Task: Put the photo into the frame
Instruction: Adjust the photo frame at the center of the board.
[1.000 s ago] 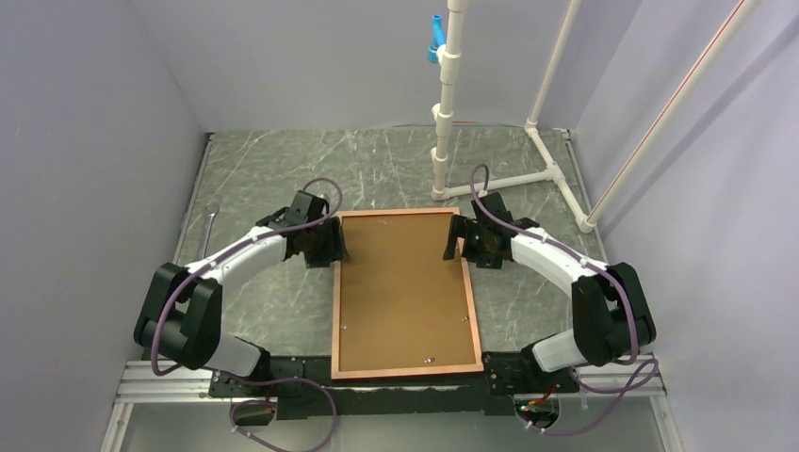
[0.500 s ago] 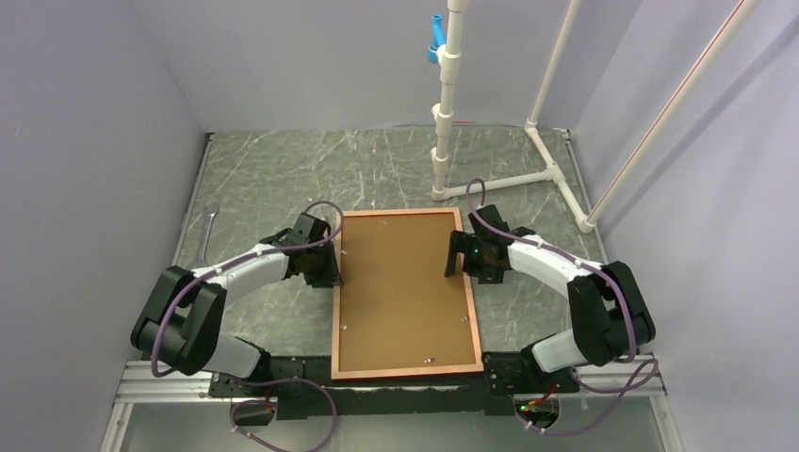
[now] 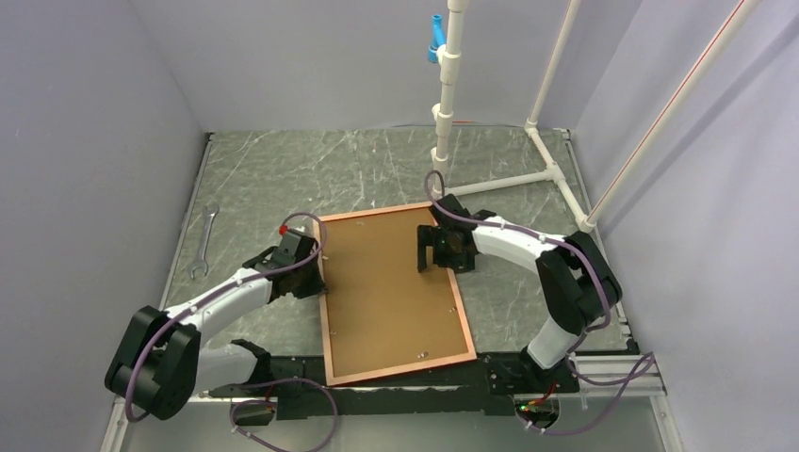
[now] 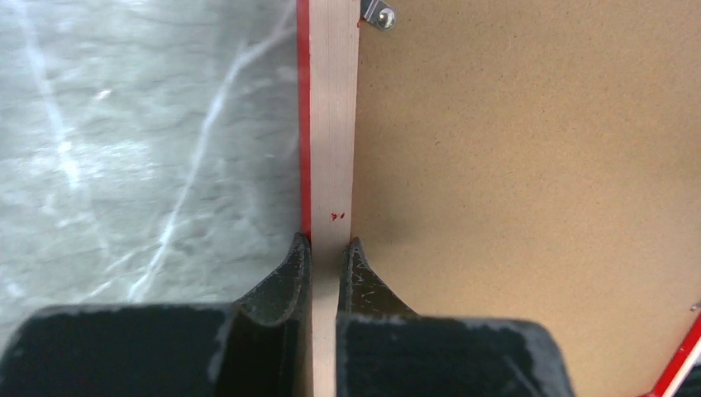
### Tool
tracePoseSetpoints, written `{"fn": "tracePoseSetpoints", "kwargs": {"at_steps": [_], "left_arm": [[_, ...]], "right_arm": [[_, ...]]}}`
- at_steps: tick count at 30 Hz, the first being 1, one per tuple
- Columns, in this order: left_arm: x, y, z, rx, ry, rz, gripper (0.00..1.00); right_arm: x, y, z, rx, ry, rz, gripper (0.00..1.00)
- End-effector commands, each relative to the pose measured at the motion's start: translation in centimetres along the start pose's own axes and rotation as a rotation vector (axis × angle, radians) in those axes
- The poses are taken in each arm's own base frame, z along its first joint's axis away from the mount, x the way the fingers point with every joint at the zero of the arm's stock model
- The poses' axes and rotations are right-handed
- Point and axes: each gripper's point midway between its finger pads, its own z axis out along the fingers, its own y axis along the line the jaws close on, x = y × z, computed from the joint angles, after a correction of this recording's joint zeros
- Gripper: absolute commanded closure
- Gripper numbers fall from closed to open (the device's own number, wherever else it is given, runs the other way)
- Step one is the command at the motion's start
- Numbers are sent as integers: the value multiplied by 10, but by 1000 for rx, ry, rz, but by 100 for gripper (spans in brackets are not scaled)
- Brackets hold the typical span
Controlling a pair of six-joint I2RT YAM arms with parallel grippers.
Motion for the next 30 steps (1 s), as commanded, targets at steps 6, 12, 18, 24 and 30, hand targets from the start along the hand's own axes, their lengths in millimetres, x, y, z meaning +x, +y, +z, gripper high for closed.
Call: {"fn": "tracePoseSetpoints", "kwargs": {"at_steps": [6,12,18,24,30], "left_arm": [[19,28,-18,-102,29,-119,100],[18,24,-13,-62,2,-230,100],[20,22,-6,-15,-38,-352,100],[7,13,-9,30,-95,-443,100],[5,-5,-9,65,-84,-432,100]], "right_arm": [[-57,76,-5,-179,-93,-59,4],[-80,77,-22,-138,-158,-73,1],[-71,24,-57,-44,-237,11,0],[-19,-10,-77,-82,-228,105,0],[32,-16,-77,-180,-159,178,0]]}}
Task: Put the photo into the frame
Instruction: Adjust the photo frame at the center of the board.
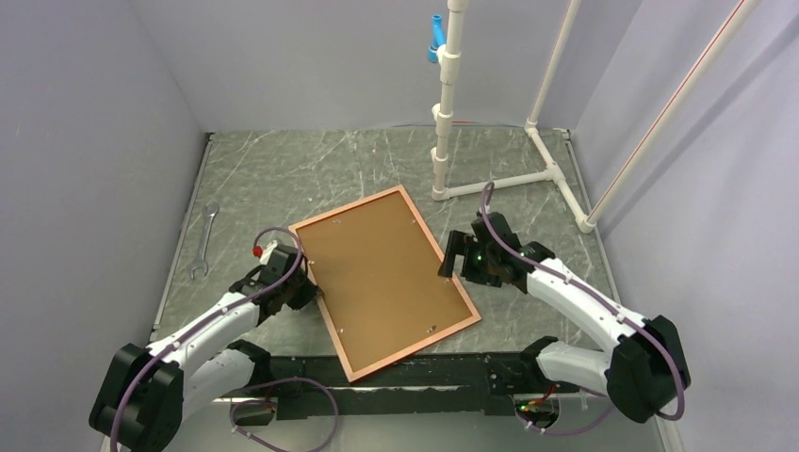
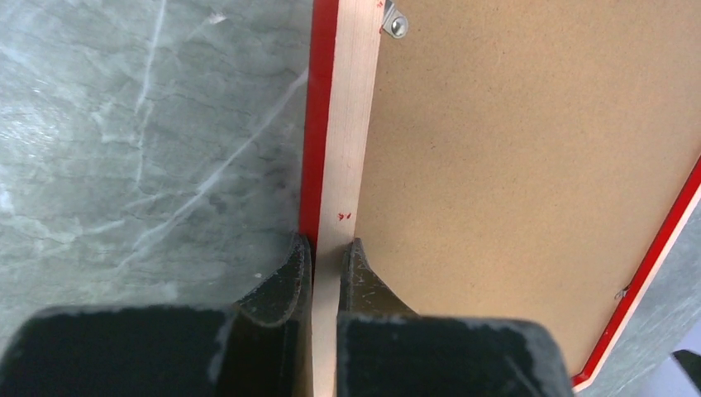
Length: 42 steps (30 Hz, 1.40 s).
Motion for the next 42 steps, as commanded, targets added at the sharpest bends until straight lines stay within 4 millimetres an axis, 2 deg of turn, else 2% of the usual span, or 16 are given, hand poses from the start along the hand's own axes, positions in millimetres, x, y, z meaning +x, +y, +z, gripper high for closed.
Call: {"fn": "tracePoseSetpoints", "kwargs": {"at_steps": [1,8,18,24,31,37,42], "left_arm": [[14,-23,-1,58,62,-64,100],[22,-34,3,59,80,-50,100],[22,-39,4,44,80,-26,100],[20,-39,4,31,78,-2,100],[21,-41,6,30,88,25,100],[23,-42,7,42,97,35,100],[26,-39,5,61,104,54,100]], "right_arm": [[36,1,-5,-73,87,90,1],[74,2,-8,-139,193,148,3],[105,-1,-8,-154,294,155,5],[108,6,-22,-187,322,116,5],[113,-3,-39,-152,314,106,5],[122,-21,-21,-76,311,133,5],[103,-22,-5,-31,237,133,4]]}}
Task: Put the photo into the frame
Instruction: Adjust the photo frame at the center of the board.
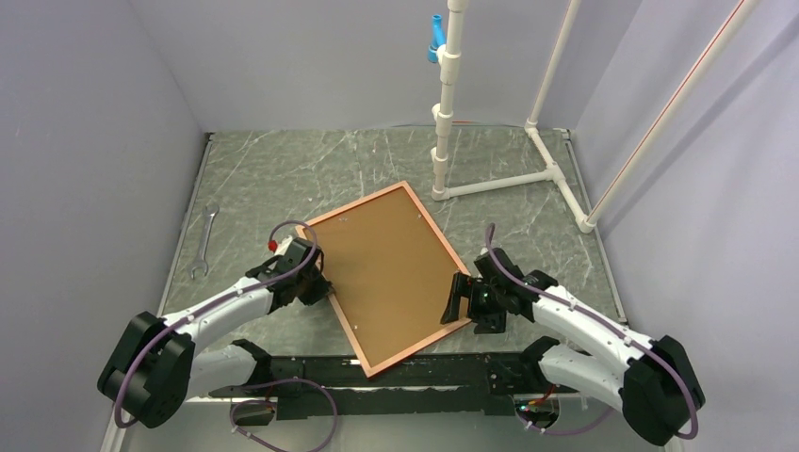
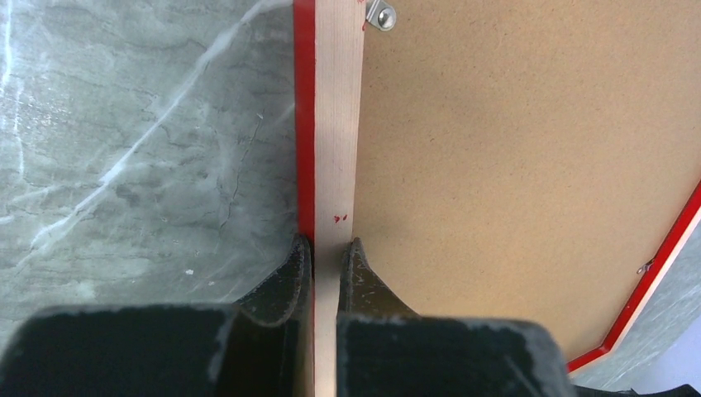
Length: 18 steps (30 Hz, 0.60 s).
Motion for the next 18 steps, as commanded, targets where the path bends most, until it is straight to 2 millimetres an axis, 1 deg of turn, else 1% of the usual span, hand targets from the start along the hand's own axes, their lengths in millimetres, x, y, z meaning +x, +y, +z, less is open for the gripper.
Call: {"fn": "tracePoseSetpoints", "kwargs": {"at_steps": [1,4,8,12,15,18], "left_arm": [[11,-13,-3,87,45,36,100],[15,-11,-4,106,55,48,100],[28,-19,-7,167,95,78,100],[49,-22,-11,183,136,110,100],[67,-25,-14,187,158,125,100],[88,-29,-18,199,204,142,100]], "right_arm": [[-30,9,5,20,-111,4,4],[-47,20,9,8,-138,-3,4],[-65,28,19,6,-149,-10,4],[-84,29,25,19,-158,-13,4],[-101,24,25,30,-182,-6,4],[-116,21,25,47,-198,-12,4]]}}
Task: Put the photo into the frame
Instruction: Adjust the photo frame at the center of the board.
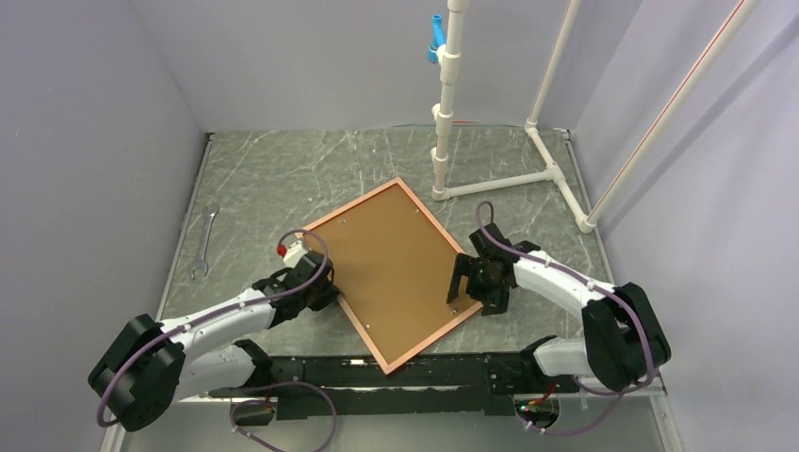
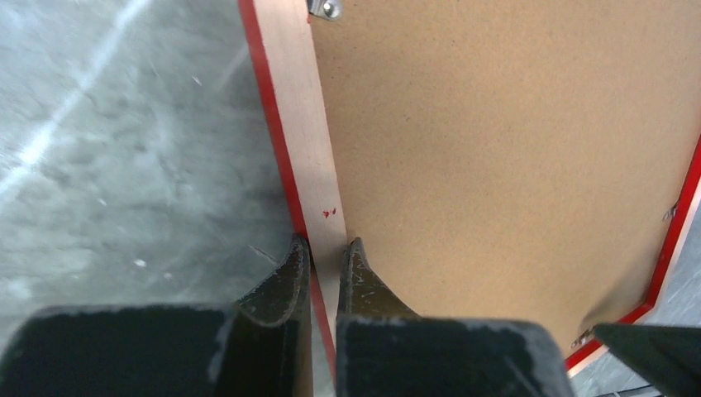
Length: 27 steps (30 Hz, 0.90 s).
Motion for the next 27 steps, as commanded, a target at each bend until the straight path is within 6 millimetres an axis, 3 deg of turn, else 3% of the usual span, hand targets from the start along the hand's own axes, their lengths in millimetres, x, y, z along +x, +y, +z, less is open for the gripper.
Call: {"fn": "tracePoseSetpoints", "kwargs": {"at_steps": [1,5,6,11,13,20,27], "left_arm": [[77,-25,-21,133,282,72,100],[95,-33,-23,125,296,98,99],[100,-36,-24,128,304,112,94],[114,-50,-31,154,337,174,38],[117,-48,-32,139,351,191,26],[109,-50,-44,164,331,228,13],[63,-70,-75,214,200,238,7]], "right_arm": [[-67,43,-3,-144,-207,-82,4],[-82,46,-1,-131,-225,-104,4],[-85,46,0,-127,-228,-109,4],[-99,43,1,-95,-253,-126,2],[-101,43,0,-95,-258,-134,1],[-88,37,-10,-104,-246,-132,1],[-46,24,-12,-145,-186,-91,3]]}}
